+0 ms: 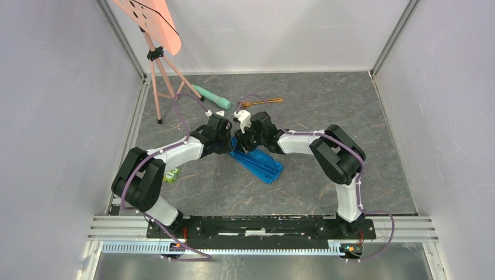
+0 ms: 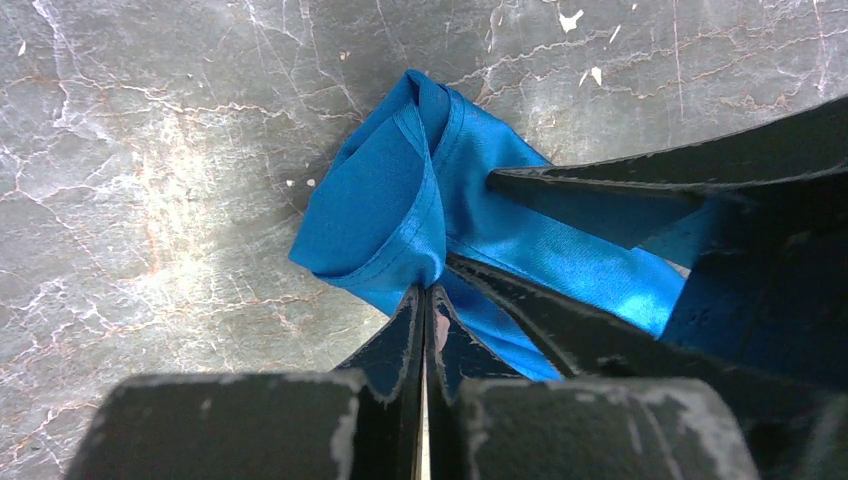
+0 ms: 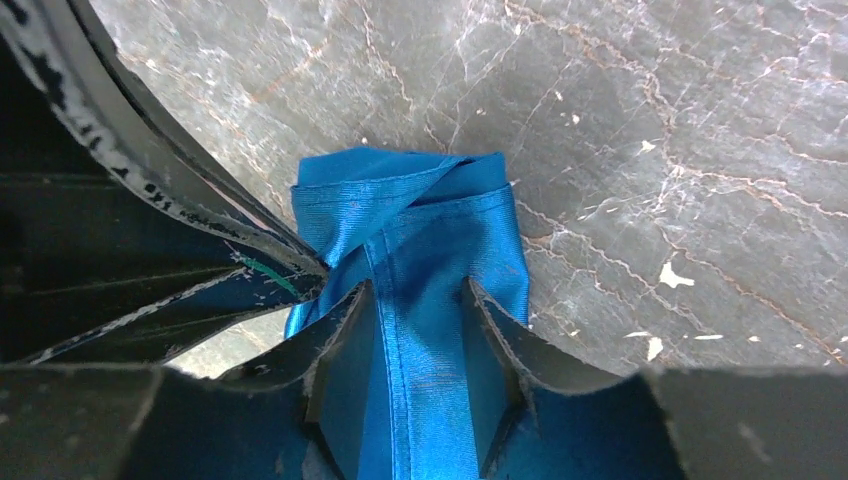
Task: Fold the napkin into a case and place the utensils inside
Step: Smooth out the top corner of the smaller-rectangle-folded napkin at the center of the board.
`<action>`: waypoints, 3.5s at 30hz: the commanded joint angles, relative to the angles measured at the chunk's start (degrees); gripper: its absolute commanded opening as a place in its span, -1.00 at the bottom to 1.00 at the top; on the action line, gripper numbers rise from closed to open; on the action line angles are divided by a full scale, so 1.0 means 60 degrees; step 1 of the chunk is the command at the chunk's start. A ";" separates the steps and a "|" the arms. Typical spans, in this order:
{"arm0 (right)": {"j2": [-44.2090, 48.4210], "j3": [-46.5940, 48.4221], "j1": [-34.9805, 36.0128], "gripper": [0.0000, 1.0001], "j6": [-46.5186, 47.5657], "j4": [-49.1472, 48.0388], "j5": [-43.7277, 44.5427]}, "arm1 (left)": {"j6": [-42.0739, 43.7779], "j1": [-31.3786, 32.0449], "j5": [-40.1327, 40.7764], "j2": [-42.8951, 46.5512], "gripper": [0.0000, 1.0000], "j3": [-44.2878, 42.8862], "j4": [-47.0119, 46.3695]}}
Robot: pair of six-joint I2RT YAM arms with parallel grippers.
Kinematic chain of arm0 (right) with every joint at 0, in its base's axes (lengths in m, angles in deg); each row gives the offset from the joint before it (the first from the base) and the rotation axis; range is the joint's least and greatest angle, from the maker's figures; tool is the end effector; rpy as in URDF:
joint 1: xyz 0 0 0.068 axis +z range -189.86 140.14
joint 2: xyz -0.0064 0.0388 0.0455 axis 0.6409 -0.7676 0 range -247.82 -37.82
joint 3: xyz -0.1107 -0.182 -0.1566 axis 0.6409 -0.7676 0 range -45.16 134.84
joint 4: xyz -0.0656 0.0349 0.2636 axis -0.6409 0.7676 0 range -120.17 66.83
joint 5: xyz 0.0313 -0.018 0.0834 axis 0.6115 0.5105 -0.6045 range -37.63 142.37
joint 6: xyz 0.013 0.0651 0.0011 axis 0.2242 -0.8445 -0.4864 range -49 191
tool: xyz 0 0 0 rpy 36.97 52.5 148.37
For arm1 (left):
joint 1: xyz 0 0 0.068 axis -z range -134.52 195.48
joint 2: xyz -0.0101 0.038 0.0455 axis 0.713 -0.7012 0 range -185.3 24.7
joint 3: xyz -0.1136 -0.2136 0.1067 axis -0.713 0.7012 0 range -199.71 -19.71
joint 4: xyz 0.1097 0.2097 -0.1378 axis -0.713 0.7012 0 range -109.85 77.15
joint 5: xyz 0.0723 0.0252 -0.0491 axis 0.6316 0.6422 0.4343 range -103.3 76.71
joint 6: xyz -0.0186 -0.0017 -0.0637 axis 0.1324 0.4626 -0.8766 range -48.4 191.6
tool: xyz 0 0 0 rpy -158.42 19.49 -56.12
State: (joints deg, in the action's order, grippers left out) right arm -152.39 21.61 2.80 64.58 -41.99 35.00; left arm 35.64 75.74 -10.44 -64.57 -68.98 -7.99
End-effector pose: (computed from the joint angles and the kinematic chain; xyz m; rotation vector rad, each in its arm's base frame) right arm 0.3161 0.3127 0.1217 -0.8774 2.1104 0.7990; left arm 0.2875 -0.1647 0.1493 -0.1473 2.5209 -0.4241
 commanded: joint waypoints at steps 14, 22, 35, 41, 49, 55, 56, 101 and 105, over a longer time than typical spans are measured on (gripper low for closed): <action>-0.0172 -0.0045 0.0839 -0.46 0.1195 -0.0197 0.2218 | -0.0164 0.0014 -0.0068 -0.0208 -0.95 -0.0195 -0.0284; 0.0792 -0.0063 0.0846 -0.57 0.0697 0.0009 0.1557 | -0.0149 0.0000 -0.0076 -0.0190 -0.95 -0.0283 -0.0241; 0.0132 -0.0466 0.0860 -0.83 -0.0488 -0.0857 0.0284 | -0.0134 0.0007 -0.0138 -0.0019 -0.95 -0.0182 -0.0304; -0.0675 -0.0703 0.0791 -0.99 -0.1241 -0.1712 -0.0071 | -0.0165 -0.0007 -0.0270 -0.0215 -0.95 -0.0256 -0.0256; -0.0839 -0.1161 0.0535 -0.99 -0.1688 -0.2263 -0.0108 | -0.0668 -0.0638 -0.1038 0.0387 -0.40 0.0210 -0.0437; -0.0714 -0.1338 0.0413 -0.99 -0.1673 -0.2305 -0.0129 | -0.1246 -0.1269 -0.1390 0.1464 -0.18 0.0930 -0.0828; -0.0725 -0.1344 0.0426 -0.99 -0.1663 -0.2309 -0.0137 | -0.1309 -0.1343 -0.1448 0.1441 -0.26 0.0931 -0.0899; -0.0314 -0.1516 -0.0197 -0.77 -0.2997 -0.2653 -0.1266 | -0.1301 -0.1572 -0.2247 0.0624 -0.35 0.0812 -0.1411; -0.0323 -0.1541 -0.0196 -0.81 -0.2932 -0.2576 -0.1148 | -0.1479 -0.1594 -0.2384 0.0076 -0.37 0.0713 -0.1826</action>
State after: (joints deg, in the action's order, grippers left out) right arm -153.81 13.08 1.40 46.99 -56.39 27.57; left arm 28.60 66.54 -23.95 -61.88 -62.62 -16.91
